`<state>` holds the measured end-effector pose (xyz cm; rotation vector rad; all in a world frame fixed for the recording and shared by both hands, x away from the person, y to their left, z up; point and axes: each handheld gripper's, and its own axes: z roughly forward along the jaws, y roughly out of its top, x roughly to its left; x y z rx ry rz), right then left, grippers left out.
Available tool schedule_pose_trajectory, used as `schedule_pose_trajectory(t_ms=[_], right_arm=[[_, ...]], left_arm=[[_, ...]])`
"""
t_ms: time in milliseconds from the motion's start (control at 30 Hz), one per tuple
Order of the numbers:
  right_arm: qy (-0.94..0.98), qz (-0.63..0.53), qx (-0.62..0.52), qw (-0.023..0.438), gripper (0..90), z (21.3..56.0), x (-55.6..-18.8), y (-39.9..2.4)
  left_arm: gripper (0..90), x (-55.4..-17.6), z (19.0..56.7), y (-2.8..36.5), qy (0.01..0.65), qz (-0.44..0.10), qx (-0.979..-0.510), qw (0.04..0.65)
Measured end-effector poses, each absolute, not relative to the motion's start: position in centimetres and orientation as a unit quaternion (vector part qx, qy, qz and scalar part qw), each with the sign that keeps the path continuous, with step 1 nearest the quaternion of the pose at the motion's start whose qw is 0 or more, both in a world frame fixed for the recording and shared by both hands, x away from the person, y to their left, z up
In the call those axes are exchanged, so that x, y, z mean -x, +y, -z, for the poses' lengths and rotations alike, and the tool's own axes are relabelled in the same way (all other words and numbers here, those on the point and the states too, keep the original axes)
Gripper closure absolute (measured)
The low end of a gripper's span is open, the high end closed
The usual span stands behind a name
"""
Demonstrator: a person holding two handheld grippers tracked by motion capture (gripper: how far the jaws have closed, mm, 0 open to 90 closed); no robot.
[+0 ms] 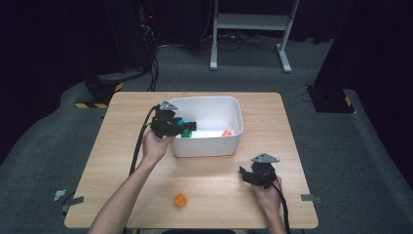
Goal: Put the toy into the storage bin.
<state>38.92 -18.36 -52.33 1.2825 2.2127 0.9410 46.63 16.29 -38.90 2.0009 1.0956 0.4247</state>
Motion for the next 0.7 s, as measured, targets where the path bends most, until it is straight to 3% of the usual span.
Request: schedule_pose_trajectory(t_ms=[267,700], right_arm=[[0.795,-0.338,-0.460,0.206,32.9,52.3,-38.9,-18.4],[0.794,-0.338,-0.460,0.207,33.0,52.3,-38.9,-18.3]], left_arm=[[57.5,-47.0,39.2,16.3,0.442,-0.165,-0.789,0.393],[34.4,-45.8,39.1,16.9,0.441,-0.155,-0.783,0.409]])
